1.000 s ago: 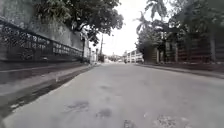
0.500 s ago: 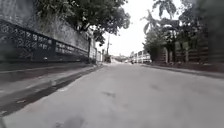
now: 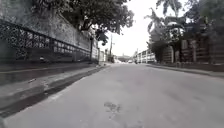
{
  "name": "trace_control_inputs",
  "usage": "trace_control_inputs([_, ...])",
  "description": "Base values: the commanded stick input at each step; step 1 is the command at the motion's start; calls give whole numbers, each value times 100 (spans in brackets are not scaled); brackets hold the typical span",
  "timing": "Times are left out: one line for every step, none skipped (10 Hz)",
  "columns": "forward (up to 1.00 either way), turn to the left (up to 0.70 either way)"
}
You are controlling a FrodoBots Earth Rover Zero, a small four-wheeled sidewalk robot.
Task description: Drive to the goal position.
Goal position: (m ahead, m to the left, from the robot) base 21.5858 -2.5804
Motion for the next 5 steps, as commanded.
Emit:
trace_control_inputs([100, 0])
trace_control_inputs([100, 0])
trace_control_inputs([100, 0])
trace_control_inputs([100, 0])
trace_control_inputs([100, 0])
